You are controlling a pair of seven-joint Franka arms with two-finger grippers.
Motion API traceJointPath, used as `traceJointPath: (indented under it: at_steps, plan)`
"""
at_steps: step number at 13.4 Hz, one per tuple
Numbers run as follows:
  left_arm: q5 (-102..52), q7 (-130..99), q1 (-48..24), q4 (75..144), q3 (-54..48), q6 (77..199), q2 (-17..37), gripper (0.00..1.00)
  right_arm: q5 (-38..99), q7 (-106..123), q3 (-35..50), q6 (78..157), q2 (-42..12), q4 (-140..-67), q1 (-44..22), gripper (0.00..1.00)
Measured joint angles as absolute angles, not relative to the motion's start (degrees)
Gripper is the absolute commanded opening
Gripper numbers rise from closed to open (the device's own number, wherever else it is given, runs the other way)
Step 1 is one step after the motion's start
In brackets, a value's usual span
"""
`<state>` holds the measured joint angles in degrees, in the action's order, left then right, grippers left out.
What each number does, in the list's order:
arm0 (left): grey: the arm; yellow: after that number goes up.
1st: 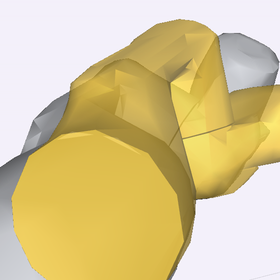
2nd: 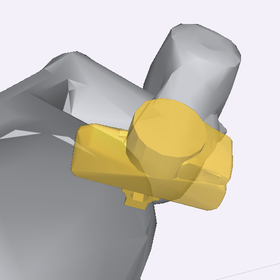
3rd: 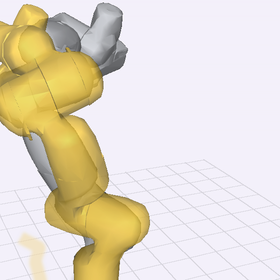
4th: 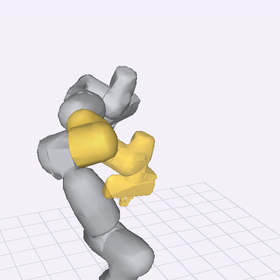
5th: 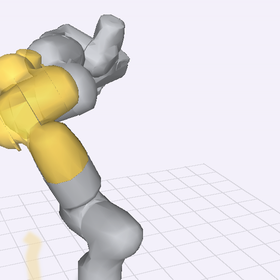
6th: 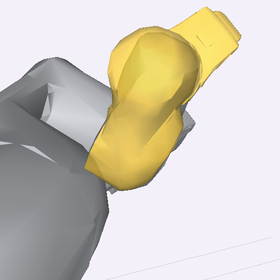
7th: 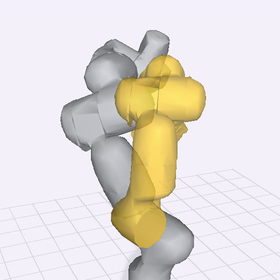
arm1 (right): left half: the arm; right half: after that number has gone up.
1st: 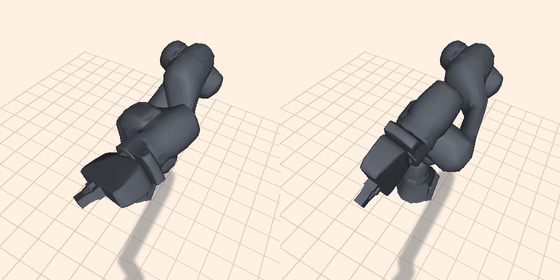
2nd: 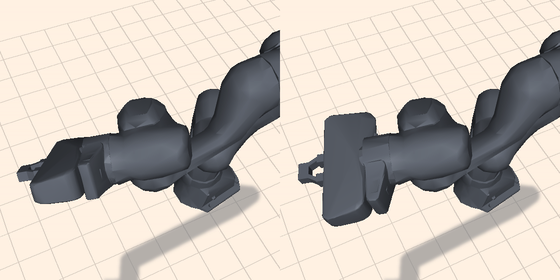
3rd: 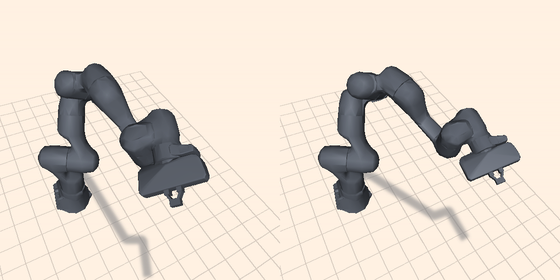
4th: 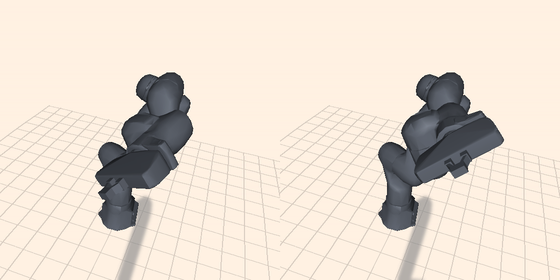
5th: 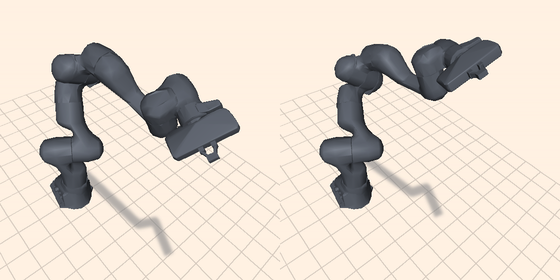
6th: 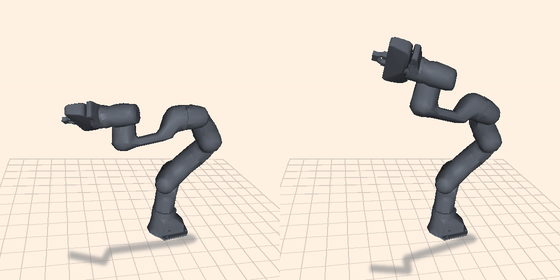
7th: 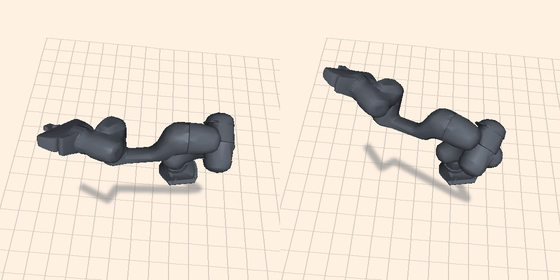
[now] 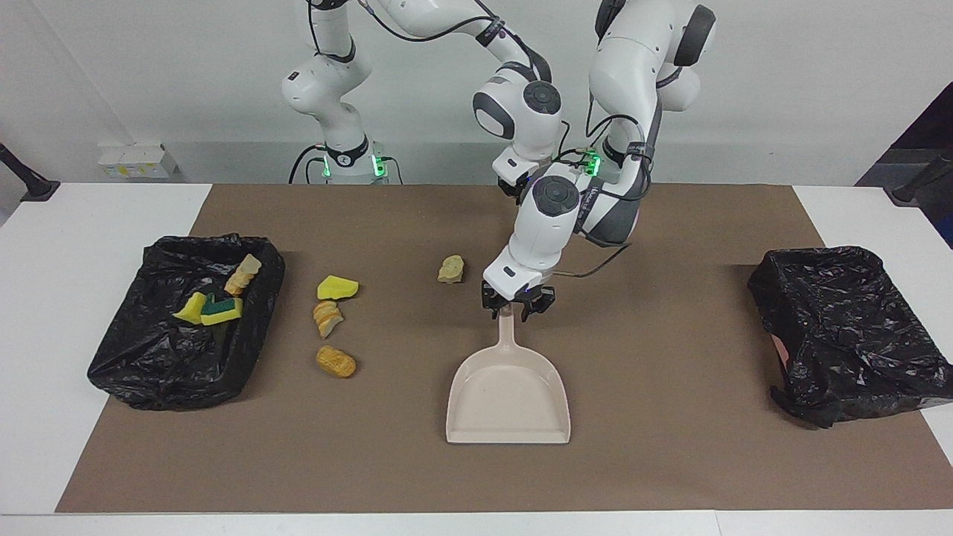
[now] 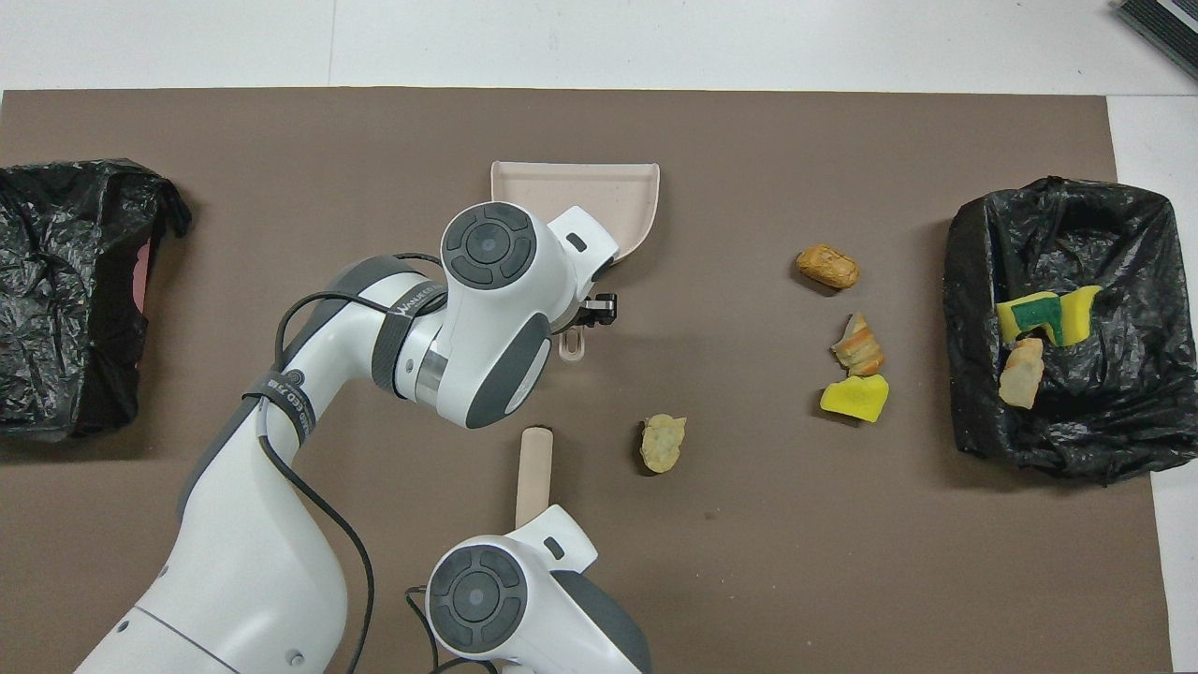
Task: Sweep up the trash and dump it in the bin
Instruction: 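Slide the dustpan toward the crumbs while the right gripper lifts the brush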
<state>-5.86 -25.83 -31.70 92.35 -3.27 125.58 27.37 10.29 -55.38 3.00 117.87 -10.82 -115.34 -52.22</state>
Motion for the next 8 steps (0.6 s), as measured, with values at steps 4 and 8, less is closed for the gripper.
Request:
traceJointPath:
  at_steps: [4,8]
  plan:
    - [-3.2,-20.4,-31.6,92.1,-2.7,125.5,27.2,0.0,10.3,-55.4,3.0,112.3,-5.7,-116.5,-52.2,0.0]
    - [-1.8,1.0,-26.9,91.6,-1.8,120.9,24.0,0.0,10.3,-52.7,2.9,106.8,3.6,-122.5,-50.8,0.0]
